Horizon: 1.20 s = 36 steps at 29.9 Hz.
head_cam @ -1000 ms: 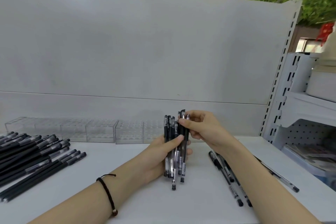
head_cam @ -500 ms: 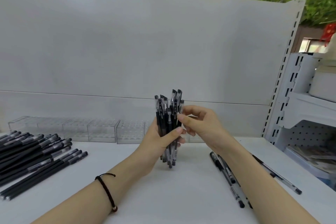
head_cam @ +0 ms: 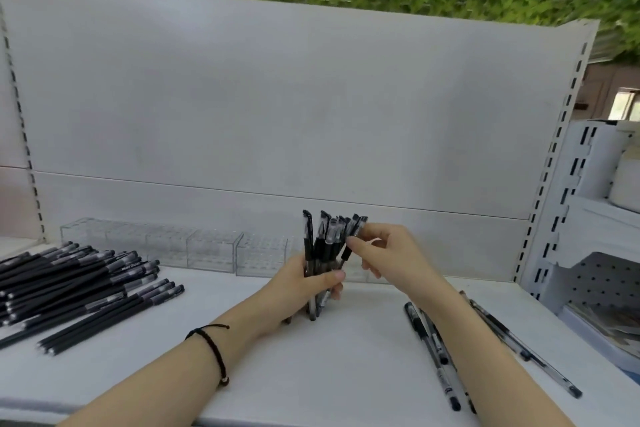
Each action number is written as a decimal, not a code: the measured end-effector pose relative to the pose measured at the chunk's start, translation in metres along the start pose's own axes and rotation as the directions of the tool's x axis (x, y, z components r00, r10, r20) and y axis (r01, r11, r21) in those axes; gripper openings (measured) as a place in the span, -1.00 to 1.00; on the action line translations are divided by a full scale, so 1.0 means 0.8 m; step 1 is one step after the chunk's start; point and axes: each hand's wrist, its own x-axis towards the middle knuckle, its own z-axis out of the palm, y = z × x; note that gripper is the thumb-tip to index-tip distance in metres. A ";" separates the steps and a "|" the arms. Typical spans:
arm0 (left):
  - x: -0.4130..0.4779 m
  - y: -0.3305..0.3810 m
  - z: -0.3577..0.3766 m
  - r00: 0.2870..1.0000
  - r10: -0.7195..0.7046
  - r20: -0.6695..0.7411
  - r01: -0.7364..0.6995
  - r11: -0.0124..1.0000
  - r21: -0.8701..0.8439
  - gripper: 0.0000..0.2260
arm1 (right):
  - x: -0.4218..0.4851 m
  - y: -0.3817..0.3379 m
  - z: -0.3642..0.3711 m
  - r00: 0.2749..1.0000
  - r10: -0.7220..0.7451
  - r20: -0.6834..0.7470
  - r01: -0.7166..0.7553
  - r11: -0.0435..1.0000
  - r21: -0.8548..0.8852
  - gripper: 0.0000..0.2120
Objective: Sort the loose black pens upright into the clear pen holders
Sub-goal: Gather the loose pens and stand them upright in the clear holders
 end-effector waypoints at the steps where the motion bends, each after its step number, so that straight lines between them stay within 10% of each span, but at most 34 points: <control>1: -0.001 0.001 -0.002 1.000 -0.012 -0.021 0.012 1.000 -0.012 -0.97 | 0.001 0.002 0.000 1.000 0.013 -0.009 -0.013 1.000 0.014 -0.90; 9: -0.018 0.036 -0.027 0.989 -0.089 -0.117 0.086 0.996 -0.034 -0.89 | 0.006 -0.003 0.010 0.996 0.022 0.086 0.018 0.898 -0.441 -0.86; 18: -0.071 0.057 -0.194 0.987 -0.019 -0.158 0.097 0.859 0.502 -0.85 | 0.022 -0.070 0.101 0.983 0.036 0.181 0.111 0.668 -0.736 -0.69; 29: -0.097 0.057 -0.358 0.983 -0.046 -0.176 0.055 0.998 0.045 -0.81 | 0.079 -0.172 0.275 0.993 -0.017 0.116 0.035 0.988 -0.150 -0.77; 36: -0.077 0.024 -0.443 0.971 -0.051 -0.232 0.032 0.996 -0.086 -0.82 | 0.149 -0.206 0.370 0.999 0.038 0.027 -0.044 0.955 0.293 -0.82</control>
